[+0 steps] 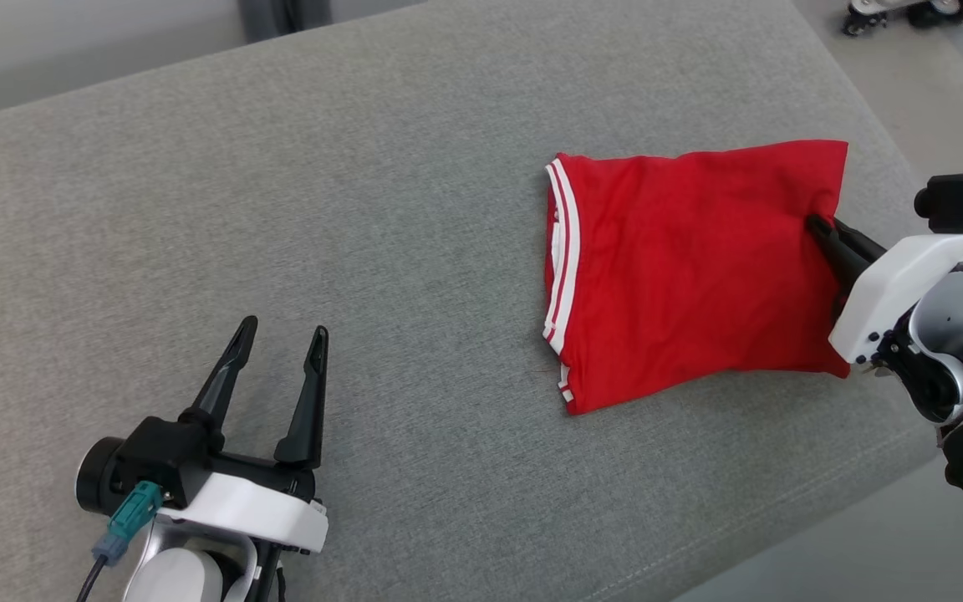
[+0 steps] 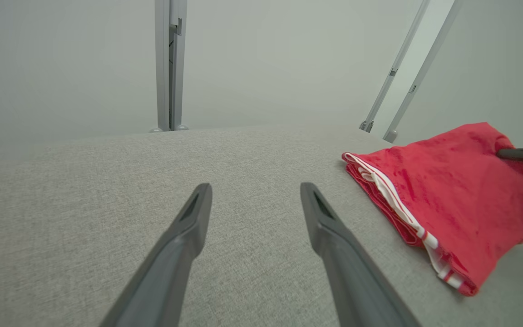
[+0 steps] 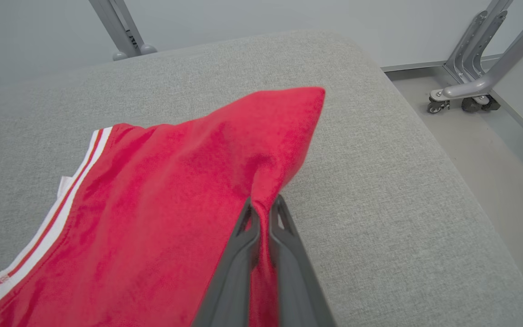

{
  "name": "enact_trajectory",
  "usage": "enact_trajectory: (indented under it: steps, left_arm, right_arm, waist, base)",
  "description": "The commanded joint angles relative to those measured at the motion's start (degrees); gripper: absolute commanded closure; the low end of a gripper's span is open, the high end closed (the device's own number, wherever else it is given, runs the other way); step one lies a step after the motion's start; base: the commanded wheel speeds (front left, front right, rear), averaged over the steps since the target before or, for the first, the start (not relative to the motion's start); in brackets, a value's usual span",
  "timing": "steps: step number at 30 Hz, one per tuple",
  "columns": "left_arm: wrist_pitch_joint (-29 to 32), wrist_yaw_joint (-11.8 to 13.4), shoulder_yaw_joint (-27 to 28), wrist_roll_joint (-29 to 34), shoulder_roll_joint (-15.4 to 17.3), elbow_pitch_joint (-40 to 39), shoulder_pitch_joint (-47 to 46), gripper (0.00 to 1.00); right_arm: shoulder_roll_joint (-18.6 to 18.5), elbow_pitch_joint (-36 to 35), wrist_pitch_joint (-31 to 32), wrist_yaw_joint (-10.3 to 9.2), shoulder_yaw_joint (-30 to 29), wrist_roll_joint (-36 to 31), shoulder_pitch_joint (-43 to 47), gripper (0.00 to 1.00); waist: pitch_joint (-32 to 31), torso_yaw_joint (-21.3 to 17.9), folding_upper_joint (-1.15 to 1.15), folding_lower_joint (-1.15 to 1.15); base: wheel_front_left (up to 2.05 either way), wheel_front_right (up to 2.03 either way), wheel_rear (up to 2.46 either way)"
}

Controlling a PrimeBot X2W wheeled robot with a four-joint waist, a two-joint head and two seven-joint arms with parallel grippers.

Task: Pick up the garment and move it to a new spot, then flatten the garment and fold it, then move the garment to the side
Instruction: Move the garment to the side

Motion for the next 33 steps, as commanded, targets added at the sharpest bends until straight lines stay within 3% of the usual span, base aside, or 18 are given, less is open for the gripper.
enact_trajectory:
  steps: [1, 12, 25, 32, 33]
  left_arm:
    - [0.56, 0.06, 0.07, 0.41, 0.82, -0.78, -1.15, 0.0]
    - [1.65, 1.0, 0.07, 0.45, 1.71, -3.74, -0.93, 0.0]
    - [2.28, 1.04, -0.85, 0.76, 2.55, -6.72, -1.34, 0.0]
    - [2.79, 1.15, -1.99, 1.28, 2.7, -8.24, -2.15, 0.0]
    - [2.81, 1.17, -2.12, 1.32, 2.72, -8.4, -2.29, 0.0]
  right_arm:
    - [0.54, 0.24, -1.08, -0.01, 0.25, 0.23, -1.25, 1.0]
    - [-0.22, 4.37, -4.22, -0.01, -0.16, -1.65, -8.66, 1.0]
    - [-6.45, 13.68, -4.7, -0.01, -4.47, -7.4, -19.92, 1.0]
    - [-8.46, 21.29, -8.76, -0.01, -6.99, -14.3, -24.03, 1.0]
    - [-8.52, 22.22, -9.77, -0.01, -7.35, -15.31, -24.47, 0.75]
  waist:
    - [2.37, -3.49, 0.0, 0.0]
    - [3.48, -0.25, 0.0, 0.0]
    - [6.87, 5.35, 0.0, 0.0]
    - [10.0, 7.74, 0.0, 0.0]
    - [10.32, 7.97, 0.0, 0.0]
  base:
    - [0.0, 0.0, 0.0]
    - [0.0, 0.0, 0.0]
    - [0.0, 0.0, 0.0]
    - [0.0, 0.0, 0.0]
    - [0.0, 0.0, 0.0]
